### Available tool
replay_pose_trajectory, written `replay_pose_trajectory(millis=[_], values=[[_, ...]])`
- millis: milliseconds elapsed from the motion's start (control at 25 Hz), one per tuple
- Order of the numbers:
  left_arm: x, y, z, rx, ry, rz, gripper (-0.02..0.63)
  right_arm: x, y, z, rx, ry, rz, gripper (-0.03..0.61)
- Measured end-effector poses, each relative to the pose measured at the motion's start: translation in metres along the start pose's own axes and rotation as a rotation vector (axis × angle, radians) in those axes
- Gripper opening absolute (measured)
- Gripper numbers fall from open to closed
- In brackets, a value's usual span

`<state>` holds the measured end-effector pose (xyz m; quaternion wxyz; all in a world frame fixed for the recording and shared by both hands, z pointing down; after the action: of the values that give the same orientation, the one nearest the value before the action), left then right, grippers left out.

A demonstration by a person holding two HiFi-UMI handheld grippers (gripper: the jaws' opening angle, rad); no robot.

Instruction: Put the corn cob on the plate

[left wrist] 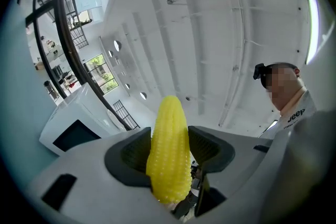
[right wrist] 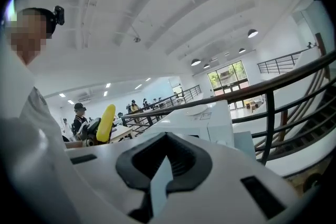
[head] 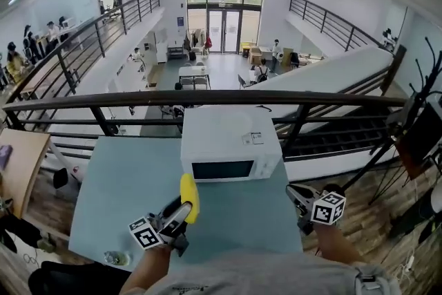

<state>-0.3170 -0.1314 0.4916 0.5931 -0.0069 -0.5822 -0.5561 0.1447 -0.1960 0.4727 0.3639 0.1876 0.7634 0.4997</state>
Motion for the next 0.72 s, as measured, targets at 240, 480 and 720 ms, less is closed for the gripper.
replay_pose_trajectory(millis=[240,480,720], values=[[0.004,-0.002,-0.065,-0.023,-0.101,-0.118,0.236,-0.076,-0.045,-0.033,0.026,-0.091,0.062,0.009],[0.017,-0.027,-0.158,0.065,-0.140,-0.233,0.236,-0.143,-0.094,-0.066,-0.020,-0.125,0.137,0.009],[0.063,-0.064,-0.236,0.210,-0.182,-0.301,0.236,-0.171,-0.111,-0.107,-0.077,-0.130,0.162,0.009]])
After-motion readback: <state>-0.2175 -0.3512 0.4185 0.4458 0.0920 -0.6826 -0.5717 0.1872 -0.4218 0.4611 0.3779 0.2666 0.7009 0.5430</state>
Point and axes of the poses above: the fingertips, and each gripper's own axes: z backward along the fingers, x to its left, y out of its underside, the point moved 10 cm from there along z, backward along the fingers, and after that the axes turned 1 degree about -y, right-handed, at the moved point
